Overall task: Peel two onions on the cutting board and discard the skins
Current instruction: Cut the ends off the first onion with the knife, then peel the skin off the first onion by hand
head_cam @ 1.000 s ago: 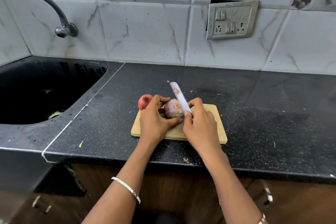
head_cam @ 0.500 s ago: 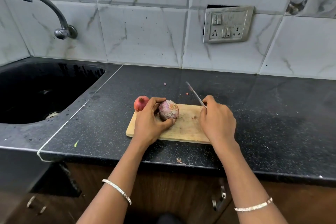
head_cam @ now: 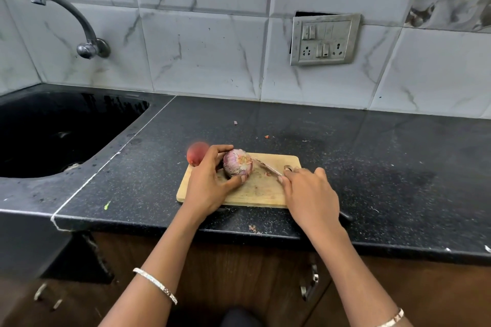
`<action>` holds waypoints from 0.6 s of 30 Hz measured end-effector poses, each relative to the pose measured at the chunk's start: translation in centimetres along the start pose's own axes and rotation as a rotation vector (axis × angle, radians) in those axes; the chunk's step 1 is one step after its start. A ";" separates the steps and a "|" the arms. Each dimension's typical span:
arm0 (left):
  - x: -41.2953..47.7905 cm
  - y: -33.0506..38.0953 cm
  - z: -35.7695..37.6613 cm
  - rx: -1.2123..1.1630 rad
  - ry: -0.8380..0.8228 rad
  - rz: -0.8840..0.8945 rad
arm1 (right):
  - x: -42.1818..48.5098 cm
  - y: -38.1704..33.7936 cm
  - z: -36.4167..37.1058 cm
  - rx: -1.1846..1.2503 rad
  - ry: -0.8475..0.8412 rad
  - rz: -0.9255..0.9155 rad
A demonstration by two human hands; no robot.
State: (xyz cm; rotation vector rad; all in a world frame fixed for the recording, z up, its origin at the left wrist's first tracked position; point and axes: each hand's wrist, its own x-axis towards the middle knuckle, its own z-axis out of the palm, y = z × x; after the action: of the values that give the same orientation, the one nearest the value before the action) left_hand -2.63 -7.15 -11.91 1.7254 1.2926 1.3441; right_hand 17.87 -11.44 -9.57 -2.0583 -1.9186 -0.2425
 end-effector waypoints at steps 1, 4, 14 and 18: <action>0.0 0.0 0.0 -0.008 0.002 -0.006 | 0.2 0.2 -0.3 0.036 -0.012 0.021; -0.1 0.1 0.0 -0.021 0.006 -0.008 | 1.3 1.1 -1.4 0.094 0.034 0.084; -0.2 0.4 0.0 0.003 0.012 0.011 | 4.7 2.9 -1.4 0.242 -0.154 0.189; -0.2 0.3 0.0 0.013 0.012 0.019 | 4.3 1.8 -1.1 0.112 -0.109 0.186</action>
State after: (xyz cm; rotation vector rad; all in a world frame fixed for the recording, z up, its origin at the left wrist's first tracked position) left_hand -2.52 -7.44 -11.68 1.7451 1.2978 1.3617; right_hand 20.10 -7.86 -7.30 -2.1963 -1.7415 0.0210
